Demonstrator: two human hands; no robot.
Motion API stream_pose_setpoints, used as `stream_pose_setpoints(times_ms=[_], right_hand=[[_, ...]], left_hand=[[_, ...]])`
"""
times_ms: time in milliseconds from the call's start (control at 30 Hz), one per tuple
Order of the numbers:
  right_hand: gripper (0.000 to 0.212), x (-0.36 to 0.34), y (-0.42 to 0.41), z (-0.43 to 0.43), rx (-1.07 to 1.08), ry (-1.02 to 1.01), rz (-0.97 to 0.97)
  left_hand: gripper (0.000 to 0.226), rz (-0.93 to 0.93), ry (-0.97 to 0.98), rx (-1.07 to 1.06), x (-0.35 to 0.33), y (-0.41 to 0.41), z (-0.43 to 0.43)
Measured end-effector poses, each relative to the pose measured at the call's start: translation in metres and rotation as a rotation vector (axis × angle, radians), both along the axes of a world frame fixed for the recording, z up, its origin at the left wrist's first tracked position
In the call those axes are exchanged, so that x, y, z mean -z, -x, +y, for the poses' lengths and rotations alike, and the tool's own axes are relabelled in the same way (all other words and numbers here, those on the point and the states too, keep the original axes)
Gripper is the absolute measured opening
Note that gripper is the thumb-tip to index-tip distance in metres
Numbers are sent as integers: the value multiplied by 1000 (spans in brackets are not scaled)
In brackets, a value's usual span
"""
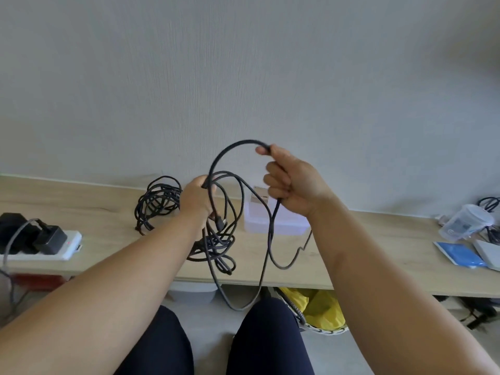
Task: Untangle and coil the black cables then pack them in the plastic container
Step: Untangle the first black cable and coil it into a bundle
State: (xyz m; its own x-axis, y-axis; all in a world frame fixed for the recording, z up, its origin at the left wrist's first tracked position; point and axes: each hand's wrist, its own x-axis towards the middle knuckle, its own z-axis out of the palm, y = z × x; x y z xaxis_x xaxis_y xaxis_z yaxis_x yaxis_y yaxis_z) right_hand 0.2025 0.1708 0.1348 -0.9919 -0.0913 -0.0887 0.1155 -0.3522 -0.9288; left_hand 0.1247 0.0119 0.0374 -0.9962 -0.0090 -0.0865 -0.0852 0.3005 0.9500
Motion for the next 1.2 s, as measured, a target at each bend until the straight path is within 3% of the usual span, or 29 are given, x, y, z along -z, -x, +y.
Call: stream_pose_setpoints(times_ms=[167, 267, 433, 567, 700, 833, 867, 933, 1033, 1167, 1200], right_hand=[[29, 27, 6, 57, 559, 396, -88], [31, 58, 6, 84, 741, 419, -259], [17, 96, 4, 83, 590, 47, -464], [58, 109, 1, 74, 411, -301, -555], [60, 117, -3, 67, 300, -503, -470], [109, 120, -17, 59, -107, -879, -375], [115, 124, -17, 58, -108, -947, -346], [119, 126, -11, 55, 85, -946, -262], [113, 125, -1, 53, 364, -687, -222], [96, 125, 4, 42, 252, -625, -246], [93, 126, 4, 40, 223, -595, -252]], left_hand=[[14, -151, -343, -232, -4, 16, -40], [12, -78, -521, -82, -13, 14, -66], [17, -4, -717, 202, -40, 12, -81], [18, 10, -841, 260, -60, 7, -71], [18, 42, -898, 351, -76, 3, -58], [22, 68, -975, 440, -85, 3, -50], [22, 69, -988, 469, -86, 4, -50], [15, 70, -1013, 546, -87, 6, -50], [27, 28, -1071, 646, -90, 5, -51], [13, 32, -1123, 586, -94, -1, -43], [19, 30, -1133, 552, -95, -3, -39]])
